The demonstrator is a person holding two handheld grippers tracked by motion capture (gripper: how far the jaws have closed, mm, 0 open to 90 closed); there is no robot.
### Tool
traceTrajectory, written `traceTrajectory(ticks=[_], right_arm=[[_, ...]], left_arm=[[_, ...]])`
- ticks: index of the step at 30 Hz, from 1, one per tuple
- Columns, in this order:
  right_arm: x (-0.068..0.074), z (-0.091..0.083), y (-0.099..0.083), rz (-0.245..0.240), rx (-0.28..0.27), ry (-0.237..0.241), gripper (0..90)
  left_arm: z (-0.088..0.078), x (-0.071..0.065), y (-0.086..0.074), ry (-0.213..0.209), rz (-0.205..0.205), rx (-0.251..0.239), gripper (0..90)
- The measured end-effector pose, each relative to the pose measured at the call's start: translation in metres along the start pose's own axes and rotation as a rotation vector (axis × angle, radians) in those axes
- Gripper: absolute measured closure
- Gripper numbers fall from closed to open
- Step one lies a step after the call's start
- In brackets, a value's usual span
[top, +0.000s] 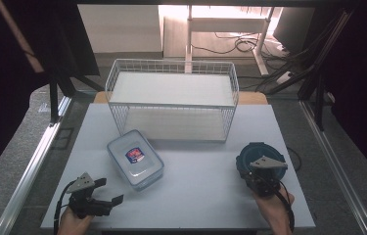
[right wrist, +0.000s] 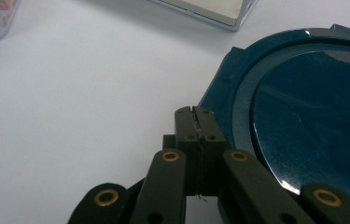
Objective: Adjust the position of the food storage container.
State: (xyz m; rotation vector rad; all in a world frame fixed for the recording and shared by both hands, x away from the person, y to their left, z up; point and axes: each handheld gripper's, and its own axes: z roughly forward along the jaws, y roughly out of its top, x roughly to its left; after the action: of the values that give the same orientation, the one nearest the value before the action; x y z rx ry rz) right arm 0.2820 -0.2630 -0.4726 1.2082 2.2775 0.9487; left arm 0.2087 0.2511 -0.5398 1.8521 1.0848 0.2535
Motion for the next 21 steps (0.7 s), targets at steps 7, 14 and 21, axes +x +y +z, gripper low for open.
traceTrajectory(ticks=[7,14,21], right_arm=[[-0.009,0.000,0.000,0.012,-0.007,-0.014,89.3],[-0.027,-0.001,-0.002,0.029,-0.016,-0.049,89.3],[-0.047,-0.001,-0.002,0.054,-0.023,-0.078,89.2]], left_arm=[[0.000,-0.001,0.000,-0.009,-0.003,0.003,1.1],[0.002,-0.002,0.000,-0.023,-0.002,0.021,1.8],[0.003,-0.001,0.000,-0.012,-0.003,0.036,1.9]])
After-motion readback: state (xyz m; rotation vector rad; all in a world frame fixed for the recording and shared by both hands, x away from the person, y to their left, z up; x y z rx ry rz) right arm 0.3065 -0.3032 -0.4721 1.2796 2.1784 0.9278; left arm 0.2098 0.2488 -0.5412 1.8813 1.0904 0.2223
